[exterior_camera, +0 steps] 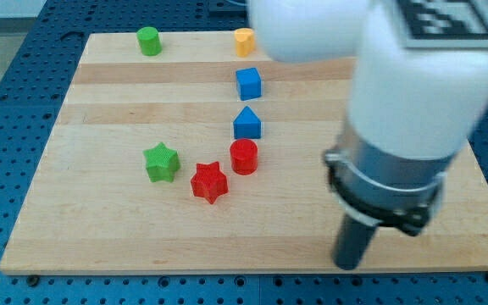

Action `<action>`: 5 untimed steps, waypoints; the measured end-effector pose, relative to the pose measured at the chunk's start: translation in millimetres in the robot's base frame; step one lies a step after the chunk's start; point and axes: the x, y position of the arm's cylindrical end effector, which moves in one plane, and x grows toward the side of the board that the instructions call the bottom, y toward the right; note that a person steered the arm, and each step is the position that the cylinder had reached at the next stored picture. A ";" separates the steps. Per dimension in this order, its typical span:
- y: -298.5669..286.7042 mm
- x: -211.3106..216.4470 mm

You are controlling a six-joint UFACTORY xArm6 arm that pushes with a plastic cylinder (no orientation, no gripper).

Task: Move your arm towards the bottom right

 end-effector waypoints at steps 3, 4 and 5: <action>60.6 0.9; 63.5 0.9; 69.7 0.9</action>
